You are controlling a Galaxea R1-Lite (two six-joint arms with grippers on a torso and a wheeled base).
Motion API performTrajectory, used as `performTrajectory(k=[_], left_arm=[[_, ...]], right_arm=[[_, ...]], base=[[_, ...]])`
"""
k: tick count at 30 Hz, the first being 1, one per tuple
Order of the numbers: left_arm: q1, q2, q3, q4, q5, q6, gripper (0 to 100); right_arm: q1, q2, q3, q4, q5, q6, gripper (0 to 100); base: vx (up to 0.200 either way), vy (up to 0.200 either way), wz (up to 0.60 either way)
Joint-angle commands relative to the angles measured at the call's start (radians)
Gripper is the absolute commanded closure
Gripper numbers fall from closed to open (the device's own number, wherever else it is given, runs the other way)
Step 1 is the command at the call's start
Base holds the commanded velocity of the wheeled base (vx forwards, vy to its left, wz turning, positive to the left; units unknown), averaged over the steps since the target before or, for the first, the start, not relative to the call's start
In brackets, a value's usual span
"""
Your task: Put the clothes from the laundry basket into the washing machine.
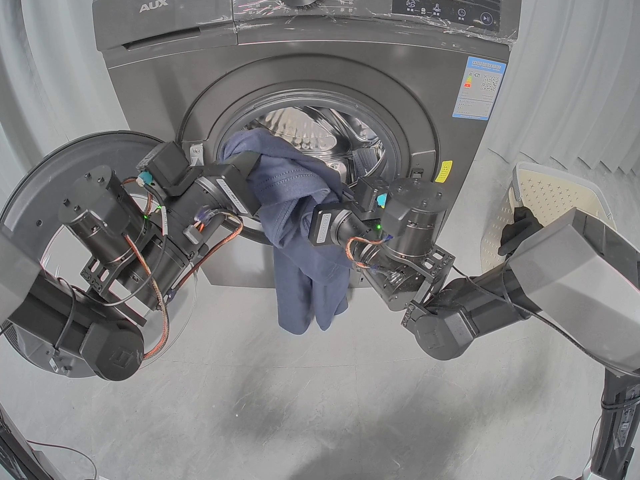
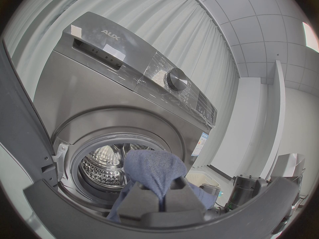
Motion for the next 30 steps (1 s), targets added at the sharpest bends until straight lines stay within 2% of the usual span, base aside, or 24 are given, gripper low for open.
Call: performTrajectory(k=[1,6,13,24,25,30], left_arm=[[0.003,0.006,0.000,-0.001,0.000,0.000,100],[0.017,0.017,-0.002,-0.001,-0.001,0.000,100],[0.029,0.021,-0.008,-0.001,0.000,0.000,100],[0.023,0.004,-0.014,-0.003,-0.001,0.000,100],[0.020,0.003,-0.014,-0.003,-0.001,-0.001,100],[0.015,0.000,-0.016,-0.003,0.000,-0.001,100]], right_arm=[[0.019,-0.049,0.055,-0.005,0.004,-0.002,100],[0.041,-0.115,0.139,-0.010,0.016,-0.007,100],[0.050,-0.192,0.257,-0.013,0.076,-0.013,100],[0.028,-0.180,0.268,-0.011,0.088,-0.013,100],[0.027,-0.177,0.265,-0.011,0.088,-0.013,0],[0.007,-0.163,0.245,-0.003,0.087,-0.016,0]], base=[[0.000,0.000,0.00],[0.000,0.000,0.00],[0.000,0.000,0.00],[0.000,0.000,0.00],[0.000,0.000,0.00],[0.000,0.000,0.00]])
